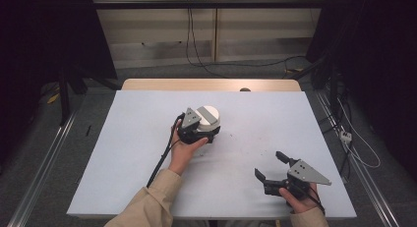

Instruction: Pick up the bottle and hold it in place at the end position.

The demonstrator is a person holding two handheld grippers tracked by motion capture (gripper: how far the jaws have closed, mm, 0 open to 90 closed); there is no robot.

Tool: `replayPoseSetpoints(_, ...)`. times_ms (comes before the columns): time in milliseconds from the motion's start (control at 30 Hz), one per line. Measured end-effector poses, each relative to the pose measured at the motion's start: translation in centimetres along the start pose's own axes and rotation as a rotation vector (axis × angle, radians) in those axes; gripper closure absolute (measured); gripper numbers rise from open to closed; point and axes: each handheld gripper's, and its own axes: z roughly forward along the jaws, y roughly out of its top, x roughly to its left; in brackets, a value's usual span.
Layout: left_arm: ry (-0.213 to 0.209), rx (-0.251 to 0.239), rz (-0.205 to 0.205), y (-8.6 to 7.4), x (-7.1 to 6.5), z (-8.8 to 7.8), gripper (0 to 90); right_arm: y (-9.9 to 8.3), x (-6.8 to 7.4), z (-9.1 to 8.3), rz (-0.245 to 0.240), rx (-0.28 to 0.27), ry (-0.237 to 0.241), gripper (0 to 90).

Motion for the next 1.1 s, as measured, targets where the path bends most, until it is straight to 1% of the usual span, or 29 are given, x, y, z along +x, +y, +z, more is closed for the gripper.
replayPoseSetpoints(67,0.002,-0.001,0.001,-0.05,0.01,0.06,18.5,-0.02,-0.02,0.02,-0.004,0.001,0.001,5.0)
replayPoseSetpoints(233,0.008,0.009,0.025,-0.14,-0.08,0.14,18.5,-0.02,0.00,0.05,-0.006,0.000,0.001,5.0)
replayPoseSetpoints(333,0.011,0.010,0.029,-0.18,-0.01,0.15,18.5,-0.04,0.02,0.06,-0.005,0.003,0.000,5.0)
replayPoseSetpoints(367,0.012,0.006,0.019,-0.22,-0.03,0.16,18.5,-0.04,0.02,0.06,-0.006,0.003,0.000,5.0)
replayPoseSetpoints(433,0.013,0.009,0.022,-0.29,-0.03,0.19,18.5,-0.03,0.04,0.09,-0.009,0.004,-0.001,5.0)
replayPoseSetpoints(533,0.007,0.018,0.026,-0.46,-0.19,0.39,18.5,-0.02,0.09,0.14,-0.011,0.009,0.000,5.0)
replayPoseSetpoints(667,0.009,0.016,0.041,-0.52,-0.33,0.50,18.5,0.01,0.14,0.19,-0.013,0.009,0.001,4.9)
replayPoseSetpoints(767,0.009,0.005,0.038,-0.68,-0.34,0.47,18.4,0.11,0.17,0.28,-0.017,0.008,0.006,4.9)
replayPoseSetpoints(933,0.010,-0.006,0.036,-0.89,-0.37,0.38,18.4,0.45,0.14,0.44,-0.023,0.006,0.000,4.9)
replayPoseSetpoints(1033,0.009,-0.005,0.040,-0.98,-0.34,0.22,18.4,0.69,-0.04,0.59,-0.018,0.004,-0.007,4.8)
replayPoseSetpoints(1067,0.006,-0.008,0.039,-1.00,-0.39,0.22,18.4,0.78,-0.10,0.67,-0.010,0.006,-0.008,4.8)
replayPoseSetpoints(1100,0.012,-0.008,0.044,-1.01,-0.43,0.19,18.5,0.86,-0.18,0.79,-0.004,0.009,-0.009,4.7)
